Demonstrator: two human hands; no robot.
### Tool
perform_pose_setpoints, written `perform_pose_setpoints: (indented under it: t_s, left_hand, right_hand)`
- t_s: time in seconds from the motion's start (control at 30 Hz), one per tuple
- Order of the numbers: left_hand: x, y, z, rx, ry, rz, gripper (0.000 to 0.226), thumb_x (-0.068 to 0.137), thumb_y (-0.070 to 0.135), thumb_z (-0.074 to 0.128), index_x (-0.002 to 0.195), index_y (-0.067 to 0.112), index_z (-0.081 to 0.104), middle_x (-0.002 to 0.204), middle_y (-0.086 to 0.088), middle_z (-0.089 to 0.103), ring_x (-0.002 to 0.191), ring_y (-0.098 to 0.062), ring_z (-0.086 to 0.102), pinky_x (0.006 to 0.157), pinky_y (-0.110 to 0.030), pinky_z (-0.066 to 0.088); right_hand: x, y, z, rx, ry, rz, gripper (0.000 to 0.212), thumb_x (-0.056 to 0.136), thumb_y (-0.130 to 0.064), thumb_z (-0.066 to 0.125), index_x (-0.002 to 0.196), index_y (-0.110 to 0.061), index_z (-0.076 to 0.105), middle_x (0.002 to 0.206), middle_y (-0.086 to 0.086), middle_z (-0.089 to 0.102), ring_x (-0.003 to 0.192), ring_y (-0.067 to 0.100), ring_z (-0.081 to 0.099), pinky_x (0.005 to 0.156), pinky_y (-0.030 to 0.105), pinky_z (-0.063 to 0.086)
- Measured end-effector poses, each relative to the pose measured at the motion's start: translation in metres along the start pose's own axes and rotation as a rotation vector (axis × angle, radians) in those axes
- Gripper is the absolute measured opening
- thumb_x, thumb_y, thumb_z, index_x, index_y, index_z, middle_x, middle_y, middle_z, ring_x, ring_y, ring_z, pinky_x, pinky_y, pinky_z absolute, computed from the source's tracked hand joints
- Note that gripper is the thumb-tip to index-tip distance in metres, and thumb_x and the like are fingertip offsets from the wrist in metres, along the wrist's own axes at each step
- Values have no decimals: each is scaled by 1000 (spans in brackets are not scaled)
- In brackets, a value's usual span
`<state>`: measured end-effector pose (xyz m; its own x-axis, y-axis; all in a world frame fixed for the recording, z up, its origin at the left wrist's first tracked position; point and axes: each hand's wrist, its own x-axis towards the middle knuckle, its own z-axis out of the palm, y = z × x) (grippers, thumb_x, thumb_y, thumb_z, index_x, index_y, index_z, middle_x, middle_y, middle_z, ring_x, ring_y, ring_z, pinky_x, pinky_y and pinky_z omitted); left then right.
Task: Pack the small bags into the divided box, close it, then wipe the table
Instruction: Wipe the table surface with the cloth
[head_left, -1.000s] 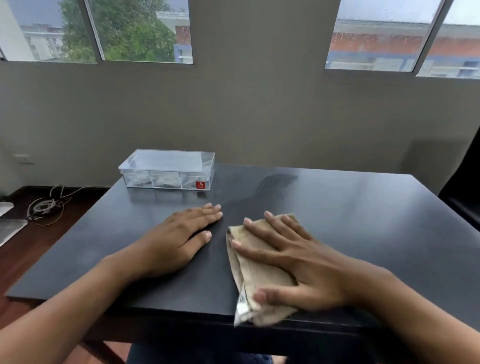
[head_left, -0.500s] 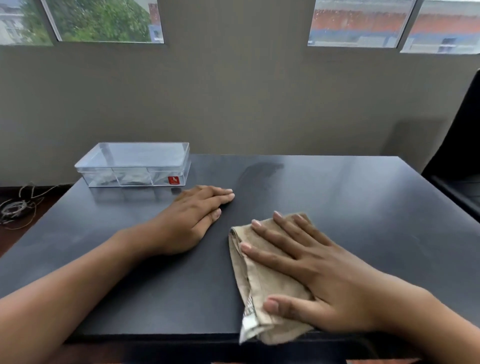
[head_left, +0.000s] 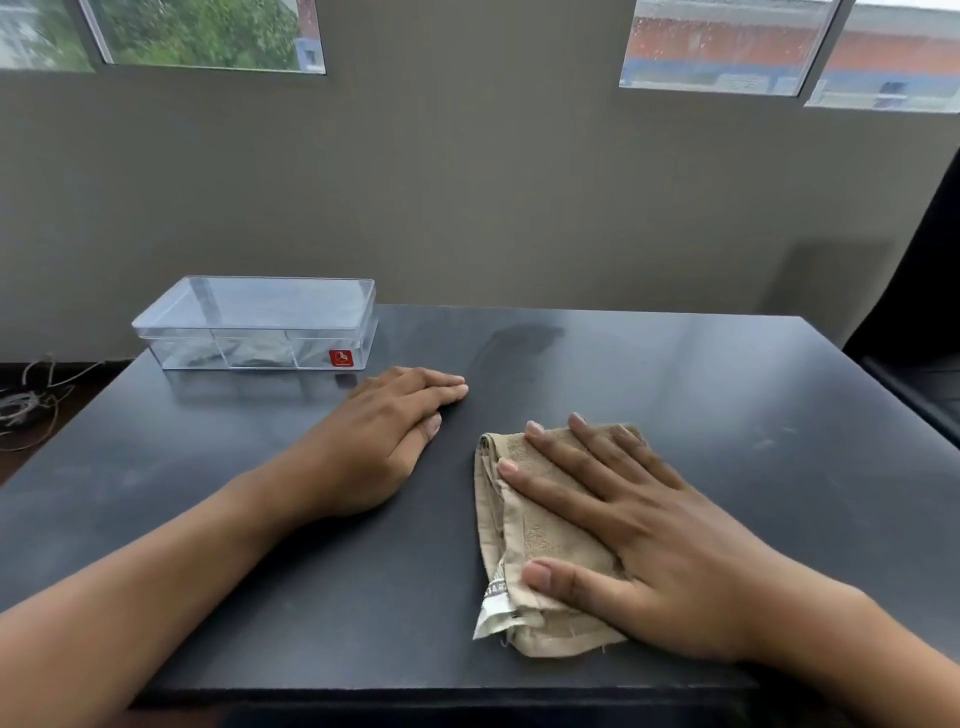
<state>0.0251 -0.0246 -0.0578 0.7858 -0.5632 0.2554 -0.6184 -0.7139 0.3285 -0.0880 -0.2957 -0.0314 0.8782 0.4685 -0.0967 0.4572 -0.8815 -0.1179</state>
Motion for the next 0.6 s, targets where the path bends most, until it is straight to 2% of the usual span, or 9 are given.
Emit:
perform_pose_setpoints:
  t_s: [0.17, 0.27, 0.4, 0.53, 0.6]
  left_hand:
    - [-2, 0, 0, -34, 20, -20, 48, 99, 29, 39, 143, 20, 56, 146, 13, 53, 137, -5, 41, 111, -3, 14]
    - [-2, 1, 0, -31, 22, -21, 48, 99, 28, 40, 143, 20, 56, 145, 13, 53, 136, -6, 42, 112, -5, 16]
    - [-2, 2, 0, -14, 28, -30, 47, 99, 29, 40, 143, 20, 57, 144, 14, 53, 135, -4, 42, 112, -8, 18]
    - [-7, 6, 2, 0, 97, -70, 42, 97, 23, 43, 134, 19, 63, 136, 10, 60, 127, -9, 49, 110, -11, 25]
    - [-10, 9, 2, 1, 114, -93, 41, 96, 21, 44, 131, 19, 65, 132, 11, 62, 124, -9, 50, 107, -6, 25]
  right_hand:
    - [39, 29, -4, 9, 49, 135, 70, 88, -88, 6, 149, -66, -18, 169, -22, -20, 154, 8, -28, 128, 45, -9]
    - [31, 19, -3, -12, 2, 41, 71, 90, -86, 11, 149, -64, -22, 167, -22, -27, 152, 10, -34, 127, 46, -12]
    - [10, 0, -3, 7, -23, -97, 69, 92, -85, 21, 147, -69, -18, 163, -30, -29, 149, 1, -37, 126, 39, -17]
    - [36, 26, -8, 15, -33, -31, 71, 89, -89, 19, 147, -70, -16, 163, -34, -25, 150, -5, -31, 127, 36, -13]
    - [58, 44, -12, 15, -18, 64, 74, 86, -91, 14, 148, -68, -17, 165, -32, -23, 153, 0, -26, 128, 39, -11]
